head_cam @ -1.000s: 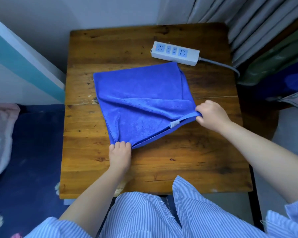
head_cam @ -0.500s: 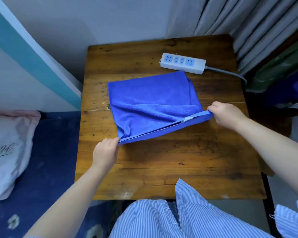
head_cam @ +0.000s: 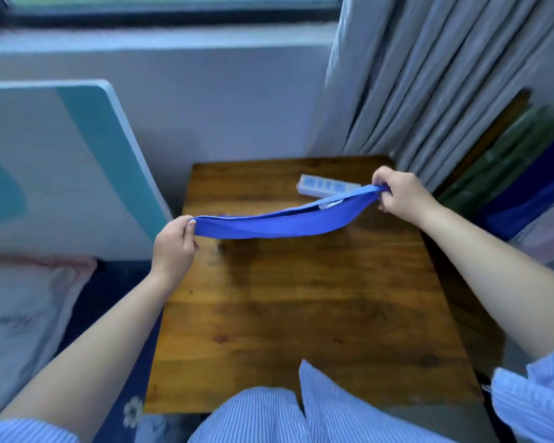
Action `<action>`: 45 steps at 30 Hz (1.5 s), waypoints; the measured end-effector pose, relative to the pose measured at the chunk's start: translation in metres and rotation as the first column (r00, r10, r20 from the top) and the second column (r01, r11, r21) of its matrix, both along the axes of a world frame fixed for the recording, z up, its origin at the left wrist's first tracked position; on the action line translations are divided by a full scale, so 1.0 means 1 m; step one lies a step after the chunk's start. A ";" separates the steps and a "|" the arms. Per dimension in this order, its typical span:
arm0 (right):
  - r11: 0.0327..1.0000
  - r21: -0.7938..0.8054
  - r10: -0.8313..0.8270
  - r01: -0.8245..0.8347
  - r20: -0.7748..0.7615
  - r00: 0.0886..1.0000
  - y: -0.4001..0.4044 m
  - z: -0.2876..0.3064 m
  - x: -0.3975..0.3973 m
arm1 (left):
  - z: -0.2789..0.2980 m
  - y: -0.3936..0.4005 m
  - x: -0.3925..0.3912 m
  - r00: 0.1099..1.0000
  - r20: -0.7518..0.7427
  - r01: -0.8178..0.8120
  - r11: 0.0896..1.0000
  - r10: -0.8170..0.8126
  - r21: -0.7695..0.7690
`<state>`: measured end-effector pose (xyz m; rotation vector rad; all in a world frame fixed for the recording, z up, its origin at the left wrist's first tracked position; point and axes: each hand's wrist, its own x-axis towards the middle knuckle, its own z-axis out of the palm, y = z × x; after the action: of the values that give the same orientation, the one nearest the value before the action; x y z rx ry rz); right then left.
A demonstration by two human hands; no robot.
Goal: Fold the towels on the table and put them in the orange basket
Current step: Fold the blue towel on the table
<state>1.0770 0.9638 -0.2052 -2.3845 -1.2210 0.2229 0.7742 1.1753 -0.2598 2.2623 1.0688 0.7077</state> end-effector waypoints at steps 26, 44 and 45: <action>0.973 0.101 -0.134 0.205 -0.479 0.868 -0.058 0.007 -0.081 | 0.027 -0.005 -0.021 0.976 -0.195 -0.158 0.937 0.100 -0.313; 0.984 -0.161 0.089 -0.076 0.074 0.993 -0.048 0.007 -0.090 | 0.033 -0.009 -0.023 0.945 -0.321 -0.113 0.985 0.067 -0.128; 0.985 -0.150 0.102 -0.089 0.079 0.992 -0.049 0.006 -0.090 | 0.033 -0.008 -0.023 0.943 -0.325 -0.113 0.986 0.067 -0.126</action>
<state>0.9871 0.9151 -0.1993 -2.4858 -1.4054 0.2497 0.7514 1.1671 -0.2266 2.2624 1.3358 0.2886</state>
